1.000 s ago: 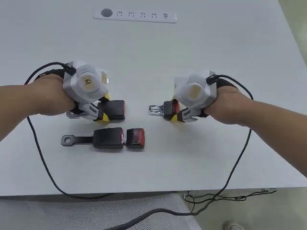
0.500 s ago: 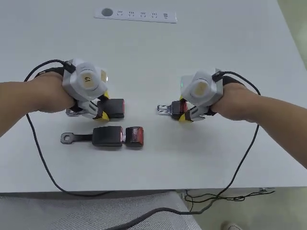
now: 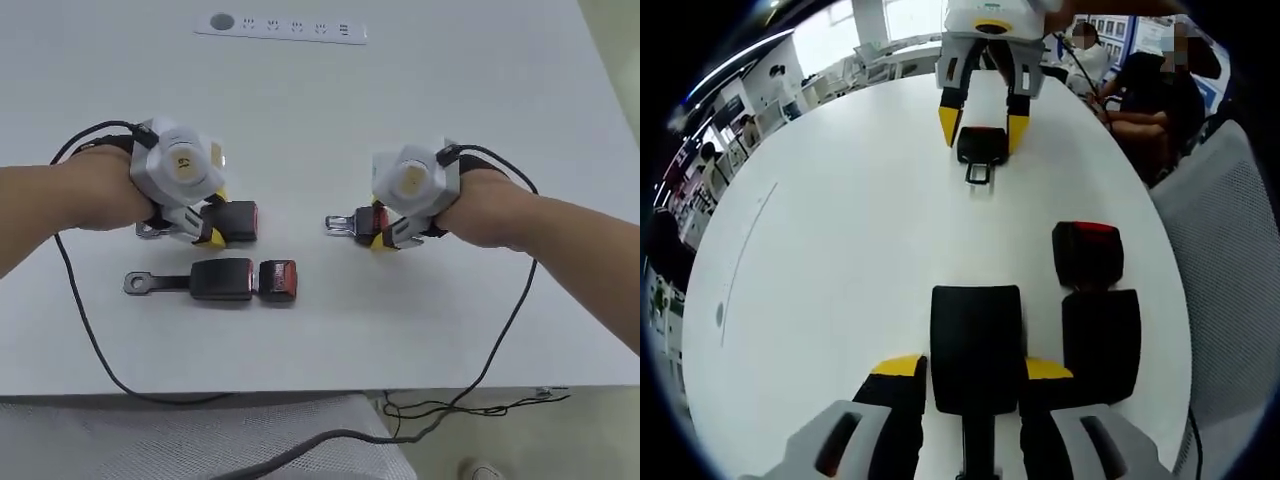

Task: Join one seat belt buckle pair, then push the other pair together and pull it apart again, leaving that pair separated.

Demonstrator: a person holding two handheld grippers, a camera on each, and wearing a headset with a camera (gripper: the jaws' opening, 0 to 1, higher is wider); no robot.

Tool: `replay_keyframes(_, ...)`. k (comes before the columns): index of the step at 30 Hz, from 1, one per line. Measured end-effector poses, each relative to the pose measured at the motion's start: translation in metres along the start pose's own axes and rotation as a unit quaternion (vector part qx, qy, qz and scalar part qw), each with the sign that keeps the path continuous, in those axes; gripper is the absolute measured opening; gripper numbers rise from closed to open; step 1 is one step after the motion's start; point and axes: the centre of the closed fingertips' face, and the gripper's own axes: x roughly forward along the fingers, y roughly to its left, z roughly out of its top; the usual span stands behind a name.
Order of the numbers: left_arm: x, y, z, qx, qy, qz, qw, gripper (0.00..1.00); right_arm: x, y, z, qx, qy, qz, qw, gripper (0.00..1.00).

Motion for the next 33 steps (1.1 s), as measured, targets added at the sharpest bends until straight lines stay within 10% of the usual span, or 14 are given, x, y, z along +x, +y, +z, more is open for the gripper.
replay_keyframes(16, -0.029, 0.0, 0.011, -0.037, -0.041, 0.054, 0.997, 0.49, -0.03, 0.0, 0.013, 0.071, -0.062, -0.063, 0.9936, 0.48)
replay_keyframes(21, -0.048, -0.009, 0.012, -0.069, -0.069, 0.086, 0.9915, 0.52, -0.04, 0.011, 0.026, 0.146, -0.111, -0.077, 0.9799, 0.55)
replay_keyframes(33, -0.067, -0.048, -0.017, -0.159, -0.089, 0.116, 0.9764, 0.71, -0.061, 0.047, 0.038, 0.202, -0.168, -0.09, 0.9607, 0.66)
